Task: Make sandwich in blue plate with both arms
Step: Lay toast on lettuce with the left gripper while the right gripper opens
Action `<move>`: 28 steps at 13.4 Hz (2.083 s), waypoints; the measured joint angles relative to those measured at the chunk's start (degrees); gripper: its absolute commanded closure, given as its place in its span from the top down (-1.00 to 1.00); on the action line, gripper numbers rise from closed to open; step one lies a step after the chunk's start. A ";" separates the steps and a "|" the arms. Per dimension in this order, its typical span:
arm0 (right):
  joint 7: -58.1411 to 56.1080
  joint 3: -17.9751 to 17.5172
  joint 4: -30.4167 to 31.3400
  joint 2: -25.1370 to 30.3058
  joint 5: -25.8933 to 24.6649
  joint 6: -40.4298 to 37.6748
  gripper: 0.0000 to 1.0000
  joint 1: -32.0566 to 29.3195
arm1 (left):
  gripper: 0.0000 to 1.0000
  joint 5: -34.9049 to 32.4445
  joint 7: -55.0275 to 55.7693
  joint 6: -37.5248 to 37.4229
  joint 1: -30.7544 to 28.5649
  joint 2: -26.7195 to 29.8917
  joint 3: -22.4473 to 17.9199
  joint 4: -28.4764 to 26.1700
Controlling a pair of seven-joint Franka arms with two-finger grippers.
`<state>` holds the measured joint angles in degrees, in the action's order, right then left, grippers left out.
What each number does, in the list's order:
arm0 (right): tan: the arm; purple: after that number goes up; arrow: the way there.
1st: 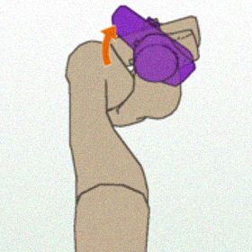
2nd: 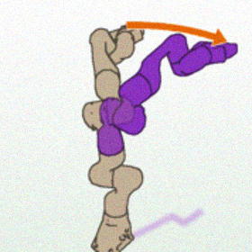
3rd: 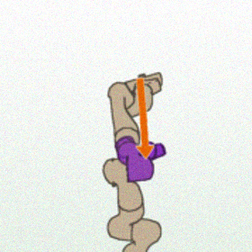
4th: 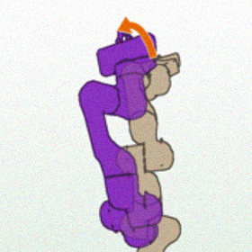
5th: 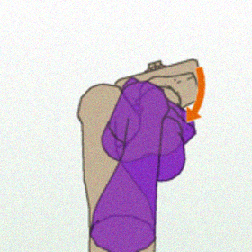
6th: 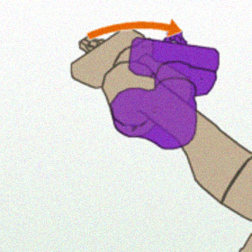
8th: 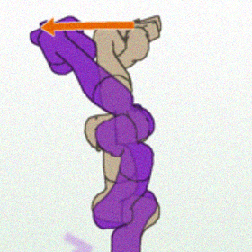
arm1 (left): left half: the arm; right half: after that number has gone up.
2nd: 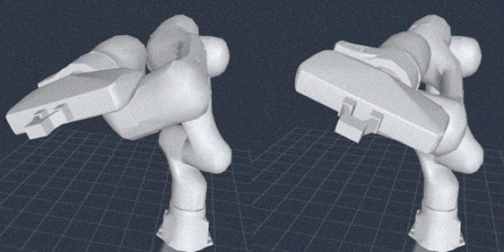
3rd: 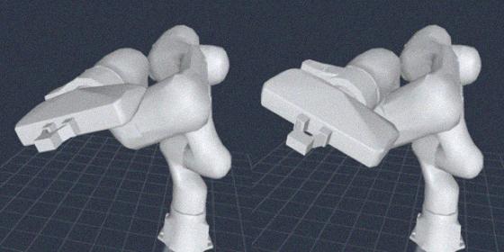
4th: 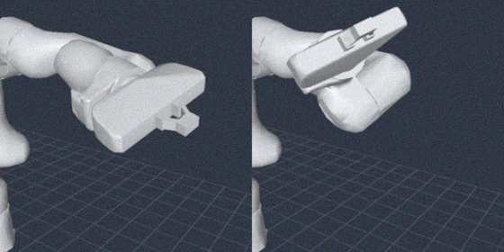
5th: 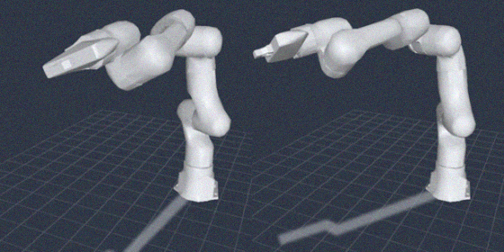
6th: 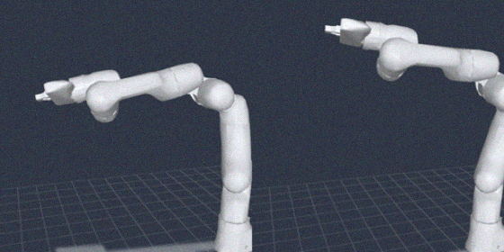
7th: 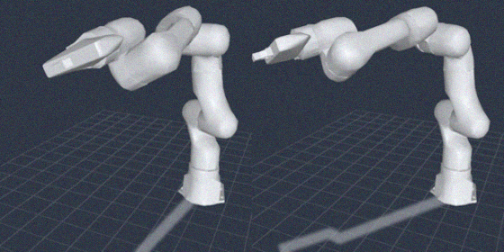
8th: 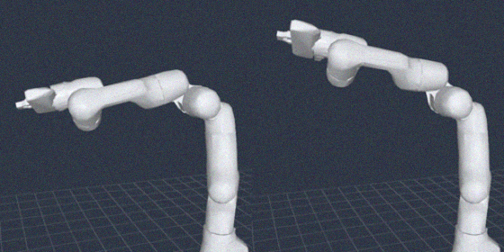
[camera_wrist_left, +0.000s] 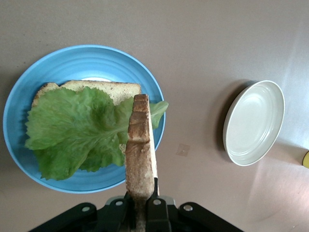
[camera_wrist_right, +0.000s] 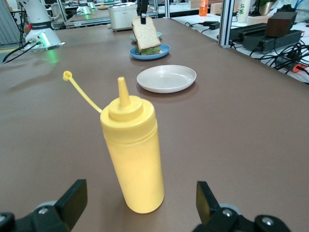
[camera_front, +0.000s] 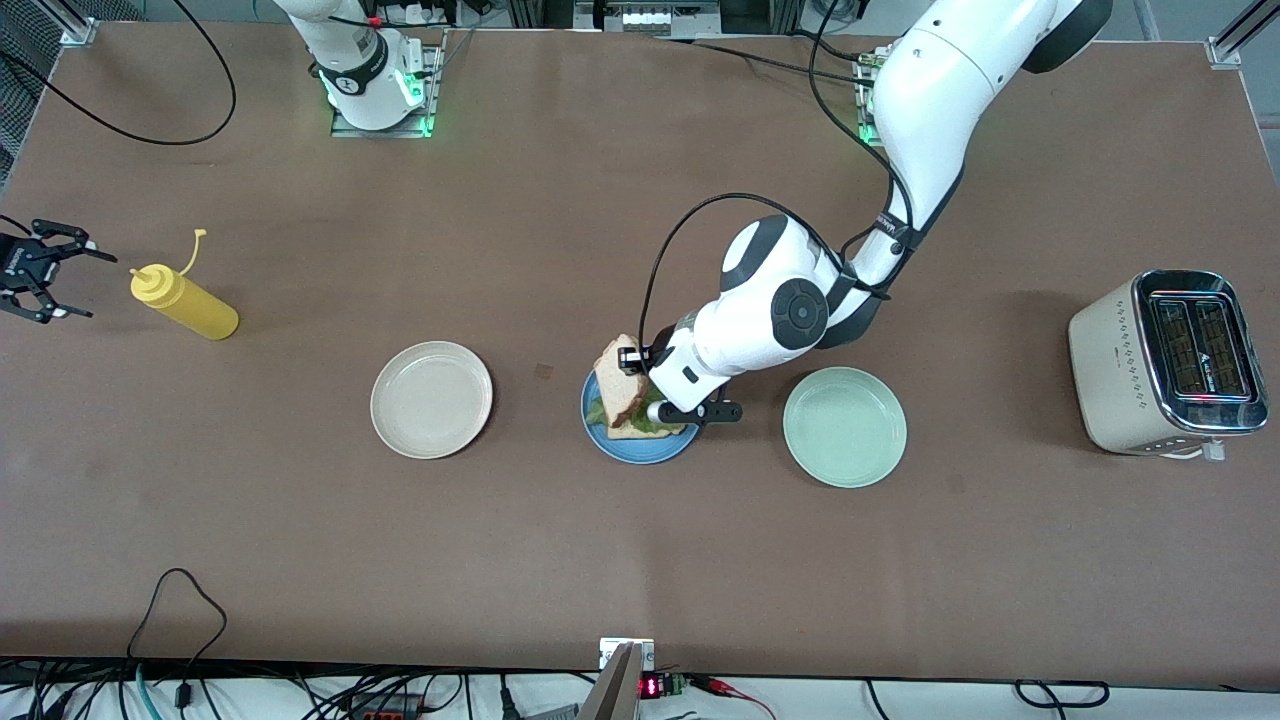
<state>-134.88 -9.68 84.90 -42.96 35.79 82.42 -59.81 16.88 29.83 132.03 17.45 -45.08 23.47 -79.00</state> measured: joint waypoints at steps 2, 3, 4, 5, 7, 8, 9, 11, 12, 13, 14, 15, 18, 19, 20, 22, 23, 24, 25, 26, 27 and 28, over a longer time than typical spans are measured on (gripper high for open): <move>4.40 -0.25 -0.58 2.75 0.00 -0.44 1.00 0.29 | -0.85 0.00 -1.59 0.10 -0.06 -0.61 -0.16 0.02; 7.04 -0.40 -0.70 4.68 0.00 -0.67 1.00 0.68 | -0.85 0.00 -3.02 0.20 -0.19 -1.00 -0.27 0.03; 9.70 -0.54 -0.78 6.82 0.00 -0.88 1.00 1.28 | -0.84 0.00 -4.28 0.26 -0.35 -1.35 -0.37 0.04; 12.65 -0.63 -0.84 9.17 0.00 -1.30 1.00 2.11 | -0.82 0.00 -5.15 0.26 -0.48 -1.60 -0.49 0.04; 19.23 -0.72 -0.88 13.89 -0.02 -3.31 1.00 4.07 | -0.76 0.00 -5.98 0.27 -0.58 -1.82 -0.56 0.05; 22.36 -0.74 -0.90 16.17 -0.04 -4.32 1.00 5.19 | -0.71 0.00 -6.32 0.27 -0.59 -1.86 -0.59 0.05; 25.59 -0.73 -0.93 18.57 -0.19 -5.31 1.00 6.59 | -0.66 0.00 -6.41 0.27 -0.64 -1.91 -0.67 0.06; 33.76 -0.72 -0.99 23.43 -0.66 -6.66 1.00 10.32 | -0.61 0.00 -6.54 0.27 -0.77 -2.27 -0.88 0.05; 38.46 -0.73 -0.99 25.87 -0.80 -6.84 1.00 12.64 | -0.60 0.00 -6.57 0.27 -0.83 -2.56 -1.06 0.05; 43.34 -0.72 -0.97 28.10 -0.94 -6.85 1.00 15.27 | -0.59 0.00 -6.60 0.27 -0.89 -2.93 -1.44 0.04; 48.47 -0.64 -0.92 29.94 -1.30 -6.73 1.00 18.20 | -0.51 0.00 -6.70 0.27 -0.98 -3.35 -1.79 0.03; 53.51 -0.35 -0.89 31.18 -1.97 -6.05 1.00 21.41 | -0.41 0.00 -6.86 0.27 -1.06 -3.80 -2.14 0.02; 67.83 0.63 -0.80 32.35 -5.59 -0.35 1.00 31.33 | 0.99 0.00 -8.08 0.28 -1.16 -4.63 -3.27 0.03; 72.76 0.77 -0.77 32.31 -7.54 1.58 1.00 34.43 | 1.00 -0.08 -9.20 0.48 -1.15 -4.75 -3.88 0.02; 77.19 0.83 -0.74 32.31 -9.92 3.31 1.00 37.35 | 1.00 -0.14 -10.50 0.89 -1.20 -4.88 -4.63 0.02; 85.91 0.95 -0.74 32.32 -15.76 6.07 1.00 42.83 | 1.00 -0.19 -12.95 1.12 -1.89 -5.08 -5.51 -0.02; 90.84 0.98 -0.74 32.38 -18.78 6.79 1.00 45.33 | 1.00 -0.22 -13.96 1.12 -2.49 -5.13 -5.66 -0.05; 95.94 1.00 -0.74 32.55 -21.74 7.05 1.00 47.58 | 1.00 -0.23 -14.98 1.12 -3.27 -5.15 -5.74 -0.06; 100.56 1.04 -0.74 32.90 -25.00 7.07 1.00 49.52 | 1.00 -0.24 -15.75 0.94 -4.05 -5.11 -5.75 -0.02; 104.62 1.08 -0.73 33.37 -28.12 6.99 1.00 51.17 | 1.00 -0.28 -16.16 0.29 -4.66 -4.98 -5.81 0.11; 108.26 1.14 -0.62 33.86 -30.28 6.66 1.00 52.42 | 1.00 -0.70 -16.46 -0.70 -4.97 -4.63 -6.11 0.23; 111.76 1.20 -0.36 34.37 -31.43 5.87 1.00 53.28 | 1.00 -2.30 -16.57 -1.85 -5.13 -3.94 -6.51 0.37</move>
<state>-23.12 -8.48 84.53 -8.59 4.35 88.29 -6.53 14.58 13.26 130.18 12.31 -49.02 16.95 -78.63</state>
